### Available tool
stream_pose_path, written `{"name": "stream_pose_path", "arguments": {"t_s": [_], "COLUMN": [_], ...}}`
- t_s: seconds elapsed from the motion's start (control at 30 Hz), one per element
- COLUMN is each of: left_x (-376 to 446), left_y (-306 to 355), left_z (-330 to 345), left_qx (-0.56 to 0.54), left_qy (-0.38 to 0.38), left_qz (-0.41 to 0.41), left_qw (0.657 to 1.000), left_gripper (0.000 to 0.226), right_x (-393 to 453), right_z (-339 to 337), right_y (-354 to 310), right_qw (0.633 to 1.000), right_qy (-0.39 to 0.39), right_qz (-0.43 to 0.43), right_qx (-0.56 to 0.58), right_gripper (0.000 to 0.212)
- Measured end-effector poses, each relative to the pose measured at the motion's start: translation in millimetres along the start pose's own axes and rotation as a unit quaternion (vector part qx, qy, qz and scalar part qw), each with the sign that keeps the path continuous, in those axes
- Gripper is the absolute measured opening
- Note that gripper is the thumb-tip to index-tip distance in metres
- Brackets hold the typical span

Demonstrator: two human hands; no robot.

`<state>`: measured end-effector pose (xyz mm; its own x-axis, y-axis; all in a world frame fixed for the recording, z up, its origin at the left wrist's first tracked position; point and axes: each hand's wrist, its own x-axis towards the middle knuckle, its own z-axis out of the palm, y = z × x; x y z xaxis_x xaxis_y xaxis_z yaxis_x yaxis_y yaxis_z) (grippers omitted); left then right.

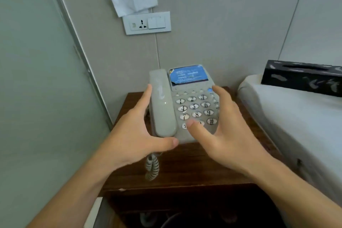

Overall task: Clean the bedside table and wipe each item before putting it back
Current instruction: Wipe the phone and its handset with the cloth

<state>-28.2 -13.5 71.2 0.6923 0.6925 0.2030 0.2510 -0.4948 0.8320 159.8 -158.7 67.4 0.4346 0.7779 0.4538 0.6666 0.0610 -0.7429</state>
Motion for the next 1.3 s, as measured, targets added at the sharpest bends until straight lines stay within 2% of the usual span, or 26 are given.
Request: {"name": "stream_pose_path", "arguments": {"t_s": [0.23, 0.4, 0.53, 0.63, 0.73, 0.77, 0.83, 0.87, 0.93, 1.0, 1.13, 1.3], "left_x": [-33.9, -17.1, -3.7, 1.4, 5.3, 10.5, 22.0, 27.7, 33.5, 31.8, 21.6, 18.9], "left_y": [-68.5, -89.1, -91.3, -91.7, -78.8, -76.1, -72.9, -72.9, -75.6, -83.2, -97.0, -103.6], "left_z": [16.0, 26.7, 34.4, 32.8, 22.3, 18.4, 11.7, 10.2, 10.1, 11.2, 11.3, 12.0], "left_qx": [0.026, 0.028, 0.043, 0.051, 0.063, 0.054, 0.073, 0.094, 0.125, 0.12, 0.091, 0.074], "left_qy": [-0.07, -0.099, -0.104, -0.107, -0.137, -0.138, -0.141, -0.146, -0.149, -0.128, -0.102, -0.1], "left_qz": [-0.102, -0.115, -0.104, -0.1, -0.126, -0.128, -0.118, -0.11, -0.108, -0.105, -0.078, -0.075], "left_qw": [0.992, 0.988, 0.988, 0.988, 0.981, 0.981, 0.98, 0.979, 0.975, 0.979, 0.988, 0.989], "left_gripper": [0.153, 0.15, 0.15, 0.149, 0.153, 0.144, 0.121, 0.12, 0.139, 0.14, 0.128, 0.123], "right_x": [-49.8, -45.7, -36.1, -26.7, -18.6, -16.8, -14.8, -13.9, -15.8, -21.2, -30.3, -28.8], "right_z": [67.6, 82.0, 88.4, 77.4, 35.6, 16.9, -19.3, -32.9, -46.8, -50.4, -49.1, -30.4], "right_y": [39.4, 60.4, 70.3, 76.1, 88.3, 93.3, 109.6, 119.7, 138.6, 147.5, 158.0, 159.3], "right_qw": [0.992, 0.988, 0.982, 0.958, 0.93, 0.911, 0.867, 0.857, 0.883, 0.907, 0.913, 0.907], "right_qy": [-0.054, -0.056, -0.059, -0.098, -0.018, 0.0, -0.047, -0.086, -0.134, -0.142, -0.125, -0.094], "right_qz": [0.109, 0.144, 0.136, 0.129, 0.107, 0.126, 0.197, 0.23, 0.236, 0.194, 0.152, 0.138], "right_qx": [-0.023, -0.027, -0.115, -0.237, -0.351, -0.392, -0.455, -0.453, -0.383, -0.346, -0.357, -0.387], "right_gripper": [0.104, 0.103, 0.105, 0.102, 0.073, 0.064, 0.064, 0.066, 0.065, 0.06, 0.056, 0.056]}}
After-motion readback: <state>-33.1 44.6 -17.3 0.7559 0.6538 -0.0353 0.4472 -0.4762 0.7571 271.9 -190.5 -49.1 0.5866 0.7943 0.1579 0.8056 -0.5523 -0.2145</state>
